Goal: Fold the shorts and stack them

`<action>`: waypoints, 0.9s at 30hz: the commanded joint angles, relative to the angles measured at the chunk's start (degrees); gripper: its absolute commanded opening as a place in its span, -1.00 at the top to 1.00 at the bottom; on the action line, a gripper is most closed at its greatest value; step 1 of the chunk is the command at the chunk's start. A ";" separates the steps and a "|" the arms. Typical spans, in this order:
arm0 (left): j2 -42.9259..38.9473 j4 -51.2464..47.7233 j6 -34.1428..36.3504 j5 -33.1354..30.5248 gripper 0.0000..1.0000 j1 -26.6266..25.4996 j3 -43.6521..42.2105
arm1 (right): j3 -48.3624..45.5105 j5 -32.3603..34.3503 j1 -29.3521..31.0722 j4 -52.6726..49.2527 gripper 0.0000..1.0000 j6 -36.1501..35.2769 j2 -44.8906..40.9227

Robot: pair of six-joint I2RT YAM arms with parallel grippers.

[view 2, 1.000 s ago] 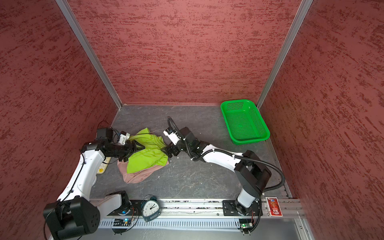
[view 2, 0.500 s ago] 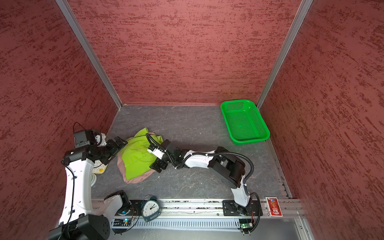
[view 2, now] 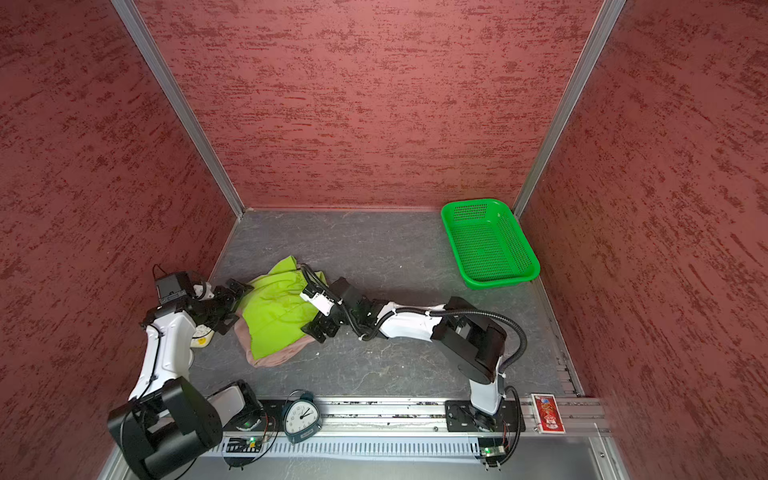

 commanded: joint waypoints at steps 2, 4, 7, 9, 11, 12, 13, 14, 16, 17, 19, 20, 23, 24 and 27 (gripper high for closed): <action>1.07 7.70 -0.96 0.57 -0.98 0.05 -1.48 | -1.49 0.29 0.19 3.28 -0.95 0.21 -1.56; 1.70 11.28 -2.23 1.99 -0.85 -0.28 -2.48 | -1.26 0.13 0.17 3.38 -0.95 0.32 -1.02; 3.82 11.99 -2.65 2.98 -0.62 -2.02 -2.44 | -0.64 0.03 0.17 2.96 -0.95 0.55 -0.27; 4.60 10.91 -2.27 3.07 -0.59 -2.46 -2.51 | -0.91 0.29 0.17 3.18 -0.95 0.70 -0.28; 4.28 9.99 -1.96 3.56 -0.57 -2.33 -3.13 | -1.22 0.65 0.17 3.29 -0.95 0.87 -0.54; 3.66 9.40 -1.94 3.59 -0.58 -2.34 -3.45 | -1.30 0.81 0.17 3.14 -0.95 0.97 -0.63; 3.03 8.31 -1.80 3.81 -0.63 -2.27 -3.73 | -1.32 0.92 0.17 2.94 -0.95 1.05 -0.72; 2.44 6.51 -1.61 3.71 -0.80 -2.09 -4.01 | -1.38 1.09 0.17 2.86 -0.95 1.10 -0.87; 1.20 4.05 -0.78 4.54 -0.93 -1.17 -4.67 | -1.73 1.36 0.17 2.89 -0.96 1.13 -1.15; 0.57 3.06 -0.35 4.17 -0.96 -0.50 -4.95 | -2.07 1.37 0.12 3.15 -0.96 1.30 -1.29; -0.38 3.49 -0.30 4.14 -0.99 0.84 -5.93 | -2.28 1.29 0.17 3.55 -0.96 1.40 -1.33; -0.44 4.56 -0.63 4.59 -0.99 1.48 -6.56 | -2.18 1.04 0.17 3.56 -0.96 1.37 -1.21; 1.45 9.03 -2.28 6.09 -0.91 1.58 -8.01 | -1.76 0.75 0.17 3.22 -0.97 1.39 -0.89; 2.54 10.07 -2.41 6.33 -0.86 1.52 -7.93 | -1.76 0.75 0.17 3.21 -0.97 1.42 -0.89; 5.02 12.15 -2.13 6.38 -0.55 1.00 -6.34 | -1.67 0.78 0.17 3.42 -0.97 1.71 -0.60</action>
